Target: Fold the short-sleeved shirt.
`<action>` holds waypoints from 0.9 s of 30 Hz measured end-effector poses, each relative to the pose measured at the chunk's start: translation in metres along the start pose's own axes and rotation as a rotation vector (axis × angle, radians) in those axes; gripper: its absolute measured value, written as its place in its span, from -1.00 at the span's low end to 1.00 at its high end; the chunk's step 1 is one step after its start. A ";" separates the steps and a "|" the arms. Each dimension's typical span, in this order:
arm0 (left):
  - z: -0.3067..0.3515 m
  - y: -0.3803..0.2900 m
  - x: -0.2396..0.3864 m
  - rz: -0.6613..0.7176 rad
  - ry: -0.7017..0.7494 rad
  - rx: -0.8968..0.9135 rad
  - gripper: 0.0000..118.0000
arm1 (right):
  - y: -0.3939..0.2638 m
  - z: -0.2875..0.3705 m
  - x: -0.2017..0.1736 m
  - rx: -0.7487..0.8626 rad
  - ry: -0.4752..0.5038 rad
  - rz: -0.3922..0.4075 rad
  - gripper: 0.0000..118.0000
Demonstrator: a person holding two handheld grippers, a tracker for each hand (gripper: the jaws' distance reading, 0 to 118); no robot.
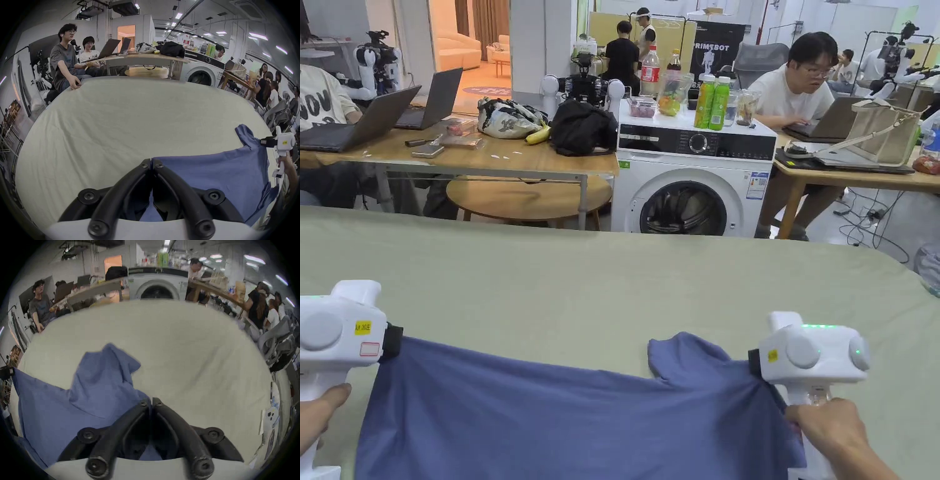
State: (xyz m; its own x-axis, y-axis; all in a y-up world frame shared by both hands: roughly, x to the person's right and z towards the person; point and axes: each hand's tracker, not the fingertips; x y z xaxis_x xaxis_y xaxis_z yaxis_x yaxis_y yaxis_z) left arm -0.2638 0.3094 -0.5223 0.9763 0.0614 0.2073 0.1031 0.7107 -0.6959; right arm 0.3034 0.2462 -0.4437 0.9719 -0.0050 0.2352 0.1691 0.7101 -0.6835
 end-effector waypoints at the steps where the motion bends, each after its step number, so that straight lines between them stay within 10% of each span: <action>1: 0.006 0.003 0.000 -0.002 0.000 0.012 -1.00 | 0.005 0.013 0.001 0.035 -0.018 0.000 -1.00; 27: 0.171 0.125 0.004 0.016 -0.041 0.339 -1.00 | 0.109 0.233 -0.008 0.522 -0.122 -0.029 -1.00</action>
State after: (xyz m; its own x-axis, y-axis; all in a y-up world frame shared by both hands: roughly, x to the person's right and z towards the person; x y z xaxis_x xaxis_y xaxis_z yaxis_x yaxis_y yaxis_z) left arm -0.2794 0.5180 -0.4906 0.9681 0.0979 0.2307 0.0120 0.9014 -0.4328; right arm 0.2757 0.4883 -0.3592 0.9366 0.0300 0.3492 0.0615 0.9668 -0.2480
